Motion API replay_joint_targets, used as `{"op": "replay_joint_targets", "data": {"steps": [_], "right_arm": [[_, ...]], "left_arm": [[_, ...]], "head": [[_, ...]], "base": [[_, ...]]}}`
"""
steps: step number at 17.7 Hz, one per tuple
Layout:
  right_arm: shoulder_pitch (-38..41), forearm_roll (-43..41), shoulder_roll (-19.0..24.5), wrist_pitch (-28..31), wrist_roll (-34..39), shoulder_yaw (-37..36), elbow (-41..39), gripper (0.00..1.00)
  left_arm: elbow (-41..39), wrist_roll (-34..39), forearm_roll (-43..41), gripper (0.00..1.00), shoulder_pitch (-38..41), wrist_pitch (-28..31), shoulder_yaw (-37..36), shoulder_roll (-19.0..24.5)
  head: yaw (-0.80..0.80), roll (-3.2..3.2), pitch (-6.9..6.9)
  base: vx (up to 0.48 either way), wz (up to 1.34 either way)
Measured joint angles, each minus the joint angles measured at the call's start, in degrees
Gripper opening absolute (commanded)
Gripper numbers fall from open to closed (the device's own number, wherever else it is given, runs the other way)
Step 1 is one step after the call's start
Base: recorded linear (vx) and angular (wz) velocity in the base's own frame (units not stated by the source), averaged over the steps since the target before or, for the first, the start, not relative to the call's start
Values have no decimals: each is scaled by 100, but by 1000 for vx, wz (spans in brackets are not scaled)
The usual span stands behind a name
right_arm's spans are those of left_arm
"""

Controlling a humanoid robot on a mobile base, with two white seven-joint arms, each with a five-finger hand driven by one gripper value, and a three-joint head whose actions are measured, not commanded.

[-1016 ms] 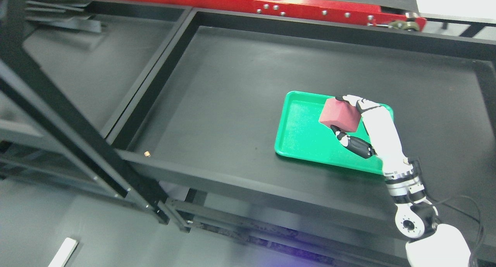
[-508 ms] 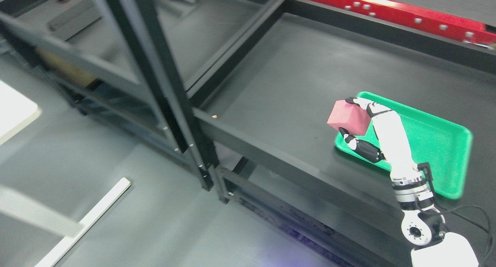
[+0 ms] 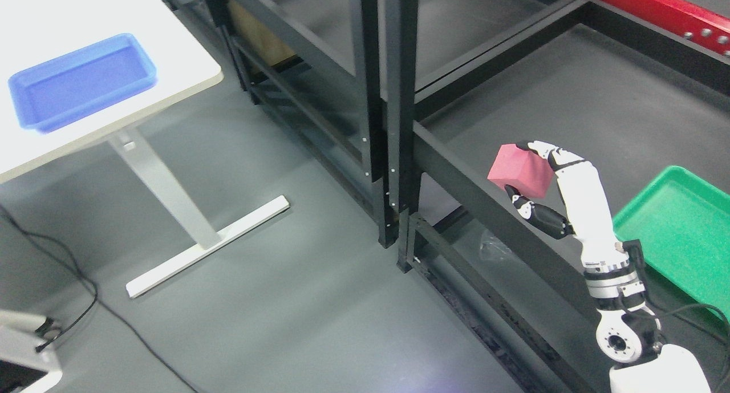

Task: Pick pink block from left shelf to tray
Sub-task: 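Carry the pink cube in the right hand toward the blue tray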

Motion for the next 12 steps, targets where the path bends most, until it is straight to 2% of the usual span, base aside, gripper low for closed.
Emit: {"op": "replay_joint_targets", "data": {"steps": [5, 12], "right_arm": [[5, -12, -3, 0, 0, -22, -30, 5], [6, -16, -5, -1, -11, -35, -49, 5]], "left_arm": [[0, 0, 0, 100, 1, 0, 0, 0], [0, 0, 0, 100, 0, 0, 0, 0]], "head": [[0, 0, 0], [0, 0, 0]], "base": [[-165, 666], [-91, 443]]}}
